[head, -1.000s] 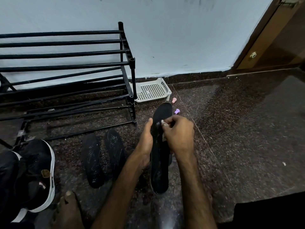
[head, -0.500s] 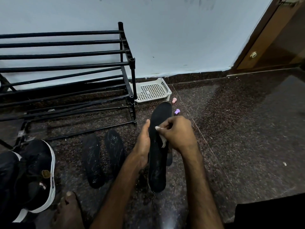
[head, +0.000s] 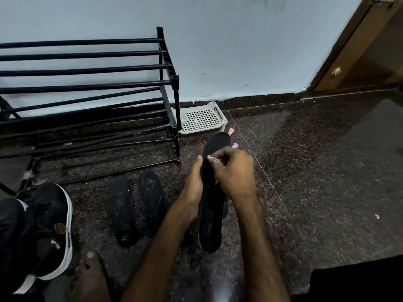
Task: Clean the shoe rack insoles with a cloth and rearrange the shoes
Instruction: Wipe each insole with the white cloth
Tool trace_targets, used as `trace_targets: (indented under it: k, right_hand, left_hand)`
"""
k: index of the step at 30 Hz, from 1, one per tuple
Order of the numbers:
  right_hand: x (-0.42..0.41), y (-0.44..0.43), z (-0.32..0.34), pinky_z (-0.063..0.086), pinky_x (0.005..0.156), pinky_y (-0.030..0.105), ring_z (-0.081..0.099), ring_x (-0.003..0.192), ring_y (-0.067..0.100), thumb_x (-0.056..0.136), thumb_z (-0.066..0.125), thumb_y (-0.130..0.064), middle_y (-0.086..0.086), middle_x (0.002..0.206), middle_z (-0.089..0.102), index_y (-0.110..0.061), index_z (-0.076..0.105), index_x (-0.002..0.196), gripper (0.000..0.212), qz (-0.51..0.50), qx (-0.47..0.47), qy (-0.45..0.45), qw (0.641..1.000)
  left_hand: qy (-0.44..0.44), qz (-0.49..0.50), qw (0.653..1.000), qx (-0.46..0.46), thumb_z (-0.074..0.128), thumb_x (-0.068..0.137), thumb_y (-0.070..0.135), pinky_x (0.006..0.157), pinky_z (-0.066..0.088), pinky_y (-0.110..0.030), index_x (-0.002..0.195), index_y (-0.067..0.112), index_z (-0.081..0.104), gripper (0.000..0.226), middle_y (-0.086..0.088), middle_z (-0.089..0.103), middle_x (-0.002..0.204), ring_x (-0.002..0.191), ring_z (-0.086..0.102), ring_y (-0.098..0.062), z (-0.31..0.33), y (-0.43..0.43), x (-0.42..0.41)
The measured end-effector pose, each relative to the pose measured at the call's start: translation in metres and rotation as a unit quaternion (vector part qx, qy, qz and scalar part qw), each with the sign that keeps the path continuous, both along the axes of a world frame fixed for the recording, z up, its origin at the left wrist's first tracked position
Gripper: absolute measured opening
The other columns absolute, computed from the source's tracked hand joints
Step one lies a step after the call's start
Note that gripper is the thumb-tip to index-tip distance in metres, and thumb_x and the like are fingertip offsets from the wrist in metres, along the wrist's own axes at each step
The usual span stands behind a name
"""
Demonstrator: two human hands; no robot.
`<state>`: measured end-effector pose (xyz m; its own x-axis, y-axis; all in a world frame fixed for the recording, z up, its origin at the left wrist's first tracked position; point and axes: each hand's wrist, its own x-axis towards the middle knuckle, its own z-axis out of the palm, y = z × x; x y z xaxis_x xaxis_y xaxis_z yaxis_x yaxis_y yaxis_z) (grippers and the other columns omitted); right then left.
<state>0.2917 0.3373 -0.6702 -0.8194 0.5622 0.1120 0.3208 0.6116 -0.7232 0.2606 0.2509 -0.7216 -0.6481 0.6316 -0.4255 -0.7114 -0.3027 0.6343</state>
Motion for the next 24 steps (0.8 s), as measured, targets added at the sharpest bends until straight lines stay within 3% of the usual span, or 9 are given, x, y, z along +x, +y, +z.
trace_targets:
  k: [3, 6, 8, 11, 13, 15, 18, 21, 24]
  right_hand:
    - [0.002, -0.004, 0.002, 0.056, 0.069, 0.021, 0.066, 0.067, 0.004, 0.082, 0.077, -0.019, -0.006, 0.075, 0.072, -0.015, 0.075, 0.08, 0.005, 0.08, -0.042, -0.031, 0.995]
    - [0.005, 0.008, -0.004, 0.056, 0.074, 0.027, 0.067, 0.07, 0.009, 0.082, 0.077, -0.022, -0.005, 0.076, 0.071, -0.017, 0.073, 0.077, 0.008, 0.027, -0.001, -0.079, 0.996]
    - [0.005, 0.008, -0.003, 0.055, 0.075, 0.025, 0.066, 0.073, 0.009, 0.082, 0.075, -0.022, -0.005, 0.079, 0.072, -0.019, 0.073, 0.08, 0.004, -0.004, 0.018, -0.04, 0.999]
    - [0.002, -0.001, 0.005, 0.052, 0.068, 0.014, 0.065, 0.068, 0.002, 0.082, 0.076, -0.017, -0.008, 0.078, 0.072, -0.017, 0.076, 0.083, 0.002, 0.075, -0.021, 0.015, 0.997]
    - [0.006, 0.001, 0.009, 0.051, 0.065, 0.011, 0.066, 0.066, 0.002, 0.081, 0.078, -0.015, -0.005, 0.076, 0.073, -0.014, 0.076, 0.081, 0.002, 0.136, -0.046, -0.026, 0.989]
    - [0.008, 0.01, 0.006, 0.053, 0.067, 0.016, 0.066, 0.065, 0.004, 0.08, 0.079, -0.019, -0.005, 0.074, 0.072, -0.014, 0.075, 0.077, 0.007, 0.118, -0.014, -0.071, 0.99]
    - [0.005, 0.013, 0.003, 0.054, 0.074, 0.021, 0.066, 0.071, 0.008, 0.083, 0.076, -0.023, -0.005, 0.079, 0.072, -0.018, 0.074, 0.081, 0.006, 0.003, 0.034, -0.022, 0.999]
    - [0.0, -0.001, 0.011, 0.049, 0.069, 0.009, 0.065, 0.072, 0.002, 0.083, 0.076, -0.019, -0.008, 0.081, 0.071, -0.016, 0.076, 0.085, 0.003, 0.07, -0.007, 0.03, 0.997]
    - [0.006, 0.004, 0.014, 0.051, 0.069, 0.014, 0.066, 0.068, 0.003, 0.081, 0.079, -0.02, -0.008, 0.073, 0.071, -0.015, 0.075, 0.078, 0.006, 0.113, -0.016, -0.063, 0.991]
  left_hand:
    - [-0.005, 0.012, 1.0, 0.011, 0.028, 0.103, 0.051, 0.071, 0.059, -0.029, 0.111, 0.008, 0.069, 0.06, -0.01, 0.075, 0.098, 0.087, 0.072, -0.018, 0.001, -0.004, -0.001]
    - [-0.006, -0.008, 1.0, 0.013, 0.026, 0.102, 0.054, 0.077, 0.056, -0.033, 0.116, 0.009, 0.067, 0.063, -0.011, 0.074, 0.1, 0.088, 0.07, -0.021, 0.001, -0.004, -0.001]
    - [-0.005, -0.012, 1.0, 0.018, 0.025, 0.103, 0.054, 0.077, 0.056, -0.031, 0.119, 0.009, 0.066, 0.063, -0.01, 0.073, 0.101, 0.09, 0.07, -0.019, 0.001, -0.001, 0.0]
    - [-0.017, -0.001, 0.999, 0.039, 0.027, 0.102, 0.053, 0.075, 0.058, -0.028, 0.111, 0.009, 0.07, 0.062, -0.009, 0.074, 0.101, 0.091, 0.072, -0.018, 0.0, -0.001, -0.001]
    - [-0.035, -0.002, 0.998, 0.058, 0.028, 0.101, 0.055, 0.072, 0.059, -0.029, 0.1, 0.007, 0.076, 0.068, -0.011, 0.074, 0.097, 0.088, 0.073, -0.019, -0.003, -0.004, -0.004]
    - [-0.045, -0.006, 0.997, 0.069, 0.027, 0.1, 0.057, 0.071, 0.059, -0.029, 0.1, 0.007, 0.076, 0.07, -0.012, 0.074, 0.094, 0.083, 0.073, -0.021, -0.003, -0.006, -0.005]
    - [-0.031, -0.019, 0.998, 0.051, 0.025, 0.1, 0.061, 0.07, 0.056, -0.03, 0.099, 0.014, 0.077, 0.07, -0.008, 0.074, 0.089, 0.078, 0.07, -0.019, -0.005, -0.001, -0.003]
    - [-0.04, -0.003, 0.997, 0.067, 0.033, 0.1, 0.056, 0.074, 0.059, -0.029, 0.102, 0.013, 0.077, 0.062, -0.009, 0.074, 0.099, 0.089, 0.072, -0.019, -0.003, 0.001, 0.0]
    - [-0.05, -0.013, 0.995, 0.085, 0.029, 0.099, 0.059, 0.07, 0.058, -0.031, 0.09, 0.01, 0.08, 0.071, -0.012, 0.074, 0.092, 0.081, 0.072, -0.021, -0.005, -0.002, -0.002]
